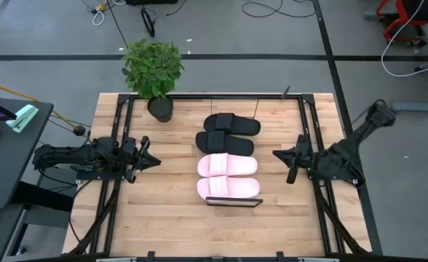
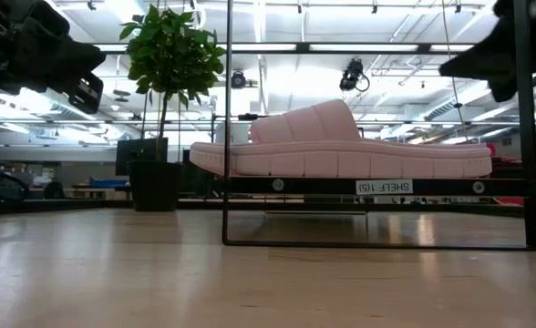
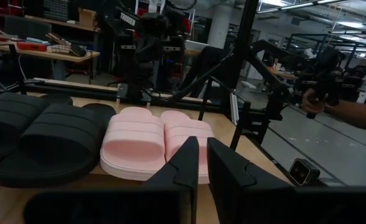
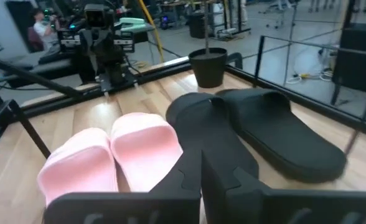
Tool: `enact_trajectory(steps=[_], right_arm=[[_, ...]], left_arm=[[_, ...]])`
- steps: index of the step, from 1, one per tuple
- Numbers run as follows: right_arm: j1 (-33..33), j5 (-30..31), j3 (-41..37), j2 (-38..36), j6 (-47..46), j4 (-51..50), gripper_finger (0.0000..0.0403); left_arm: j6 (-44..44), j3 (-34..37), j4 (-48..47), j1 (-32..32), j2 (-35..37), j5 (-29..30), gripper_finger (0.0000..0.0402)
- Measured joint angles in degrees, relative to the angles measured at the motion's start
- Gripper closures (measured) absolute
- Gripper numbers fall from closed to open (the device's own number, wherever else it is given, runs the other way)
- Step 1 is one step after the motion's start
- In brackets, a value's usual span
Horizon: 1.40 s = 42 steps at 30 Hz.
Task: Pick and place slides into the shelf
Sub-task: Return to Home Position
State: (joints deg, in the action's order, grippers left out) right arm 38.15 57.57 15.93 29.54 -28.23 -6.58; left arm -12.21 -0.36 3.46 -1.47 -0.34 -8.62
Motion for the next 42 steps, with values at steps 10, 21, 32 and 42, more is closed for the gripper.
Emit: enact_trajectory(steps=[10, 21, 32, 42], right_arm=[[-24.72, -29.61, -3.37, -0.23, 17.06, 18.22, 0.0403], [-33.49, -35.1, -3.37, -9.77, 18.14, 9.5, 0.0403], [-35.59, -37.37, -7.55, -14.2, 17.67, 9.1, 0.0403], [-35.65, -41.73, -14.38, -21.9, 15.87, 15.04, 0.0403]], left_arm=[[1.39, 0.0, 0.11, 0.02, 0.0, 0.0, 0.0364], [0.91, 0.0, 0.16, 0.01, -0.01, 0.0, 0.0379], [2.38, 0.0, 0.16, 0.0, -0.02, 0.0, 0.0366], [2.36, 0.0, 0.14, 0.02, -0.02, 0.0, 0.038]])
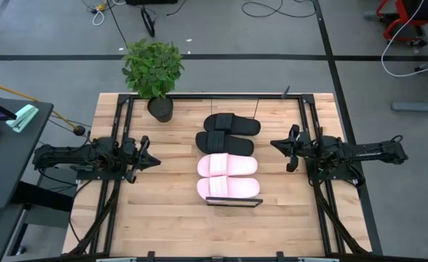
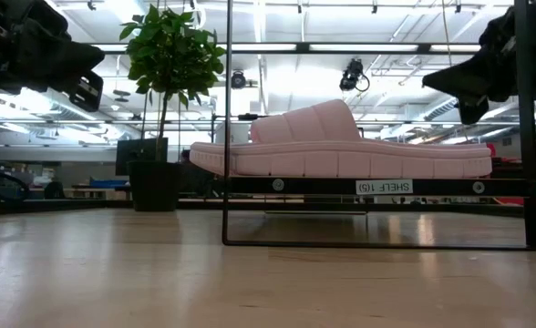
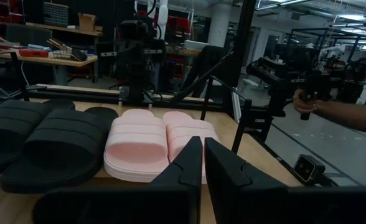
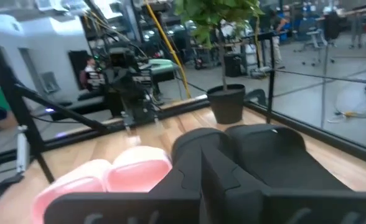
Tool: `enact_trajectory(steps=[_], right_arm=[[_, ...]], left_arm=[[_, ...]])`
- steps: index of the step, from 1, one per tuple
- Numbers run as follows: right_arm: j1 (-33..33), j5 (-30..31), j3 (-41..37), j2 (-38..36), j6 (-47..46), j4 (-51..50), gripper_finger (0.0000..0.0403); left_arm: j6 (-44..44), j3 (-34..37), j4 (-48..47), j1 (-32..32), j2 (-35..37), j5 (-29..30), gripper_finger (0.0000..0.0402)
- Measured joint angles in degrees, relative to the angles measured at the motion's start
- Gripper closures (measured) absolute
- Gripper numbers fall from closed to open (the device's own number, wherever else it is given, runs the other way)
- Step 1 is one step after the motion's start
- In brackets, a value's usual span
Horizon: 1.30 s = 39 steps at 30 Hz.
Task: Pick and place slides into the shelf
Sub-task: Return to Home Position
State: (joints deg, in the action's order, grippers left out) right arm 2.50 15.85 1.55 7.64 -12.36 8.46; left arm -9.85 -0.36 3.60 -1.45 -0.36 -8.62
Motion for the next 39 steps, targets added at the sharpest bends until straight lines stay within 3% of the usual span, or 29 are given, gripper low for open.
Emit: enact_trajectory(steps=[21, 39], right_arm=[[-0.04, -6.47, -0.01, -1.22, -2.98, -8.22, 0.0403], [-0.04, -10.15, -0.01, -1.16, 5.43, -8.95, 0.0403]], left_arm=[[-0.31, -0.02, -0.44, -0.02, 0.0, 0.02, 0.0375], [2.82, -0.02, -0.5, -0.02, 0.0, 0.02, 0.0384]])
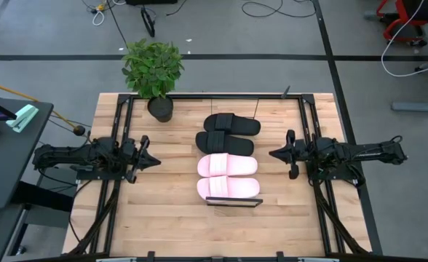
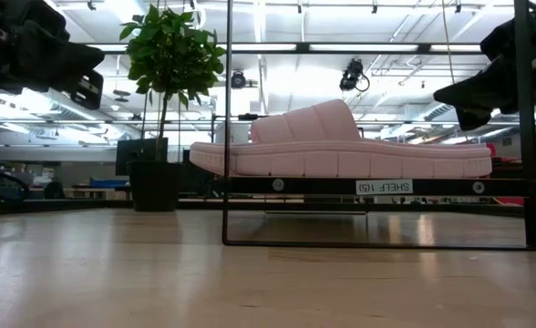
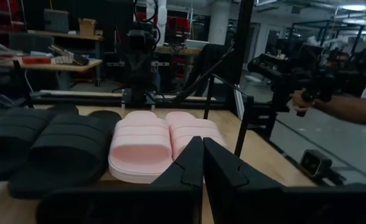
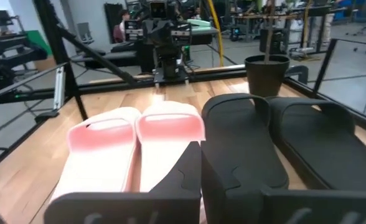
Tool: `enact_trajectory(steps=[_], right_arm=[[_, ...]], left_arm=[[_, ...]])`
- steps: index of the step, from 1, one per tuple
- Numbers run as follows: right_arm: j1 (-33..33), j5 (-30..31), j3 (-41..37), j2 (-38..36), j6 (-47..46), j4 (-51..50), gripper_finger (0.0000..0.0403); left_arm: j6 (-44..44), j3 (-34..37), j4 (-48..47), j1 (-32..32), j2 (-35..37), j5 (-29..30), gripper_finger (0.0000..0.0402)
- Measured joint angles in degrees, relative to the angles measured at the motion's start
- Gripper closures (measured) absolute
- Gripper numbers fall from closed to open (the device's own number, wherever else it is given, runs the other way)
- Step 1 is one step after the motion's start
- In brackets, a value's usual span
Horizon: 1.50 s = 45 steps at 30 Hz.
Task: Pick and place slides into the shelf
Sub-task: Return to Home Position
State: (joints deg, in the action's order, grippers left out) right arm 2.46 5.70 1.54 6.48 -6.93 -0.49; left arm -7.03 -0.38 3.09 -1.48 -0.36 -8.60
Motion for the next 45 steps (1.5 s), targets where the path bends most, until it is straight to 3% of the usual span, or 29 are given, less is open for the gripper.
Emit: enact_trajectory(steps=[28, 37, 45], right_arm=[[0.02, -0.5, 0.0, 0.0, -0.38, -0.13, 0.0402], [0.02, -0.48, 0.0, 0.02, -0.44, -0.13, 0.0402], [0.02, -0.46, 0.0, 0.01, 0.6, -0.14, 0.0395]], left_arm=[[2.78, 0.0, 0.18, 0.02, 0.0, 0.0, 0.0397], [1.49, 0.0, 0.18, 0.02, 0.0, 0.0, 0.035], [1.27, 0.02, 0.22, 0.0, 0.0, 0.0, 0.0332]])
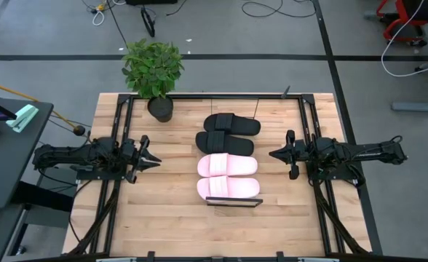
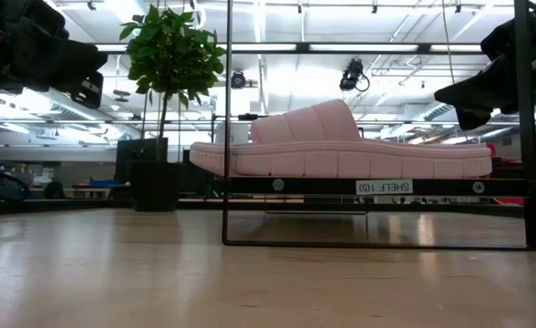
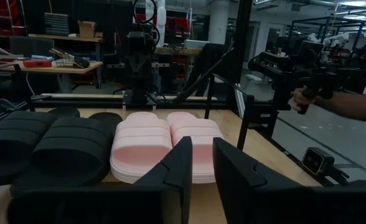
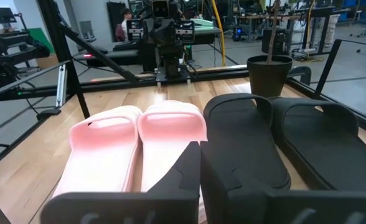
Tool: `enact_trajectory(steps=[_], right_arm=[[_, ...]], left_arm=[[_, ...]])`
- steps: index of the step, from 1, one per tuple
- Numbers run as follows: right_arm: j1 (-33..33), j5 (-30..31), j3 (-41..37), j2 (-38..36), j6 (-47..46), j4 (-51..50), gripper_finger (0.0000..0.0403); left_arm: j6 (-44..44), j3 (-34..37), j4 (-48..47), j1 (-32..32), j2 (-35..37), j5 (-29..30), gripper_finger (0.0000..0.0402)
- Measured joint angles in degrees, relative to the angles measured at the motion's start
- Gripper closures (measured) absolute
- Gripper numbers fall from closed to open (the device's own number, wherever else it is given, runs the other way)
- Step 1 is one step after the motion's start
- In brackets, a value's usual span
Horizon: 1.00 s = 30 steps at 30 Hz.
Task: Pick and place slides into the shelf
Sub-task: Return to Home Position
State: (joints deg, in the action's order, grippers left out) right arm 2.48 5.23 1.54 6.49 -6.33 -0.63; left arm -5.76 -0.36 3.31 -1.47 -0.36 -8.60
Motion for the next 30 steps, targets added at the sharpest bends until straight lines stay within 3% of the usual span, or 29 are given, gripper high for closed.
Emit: enact_trajectory(steps=[14, 30], right_arm=[[0.0, 0.02, 0.0, 0.01, 0.07, 0.01, 0.0394], [0.0, 0.02, 0.0, 0.01, 0.07, 0.01, 0.0393]], left_arm=[[-0.04, 0.0, 0.02, 0.01, 0.0, 0.0, 0.0346], [-0.04, 0.0, 0.02, 0.0, 0.0, 0.0, 0.0337]])
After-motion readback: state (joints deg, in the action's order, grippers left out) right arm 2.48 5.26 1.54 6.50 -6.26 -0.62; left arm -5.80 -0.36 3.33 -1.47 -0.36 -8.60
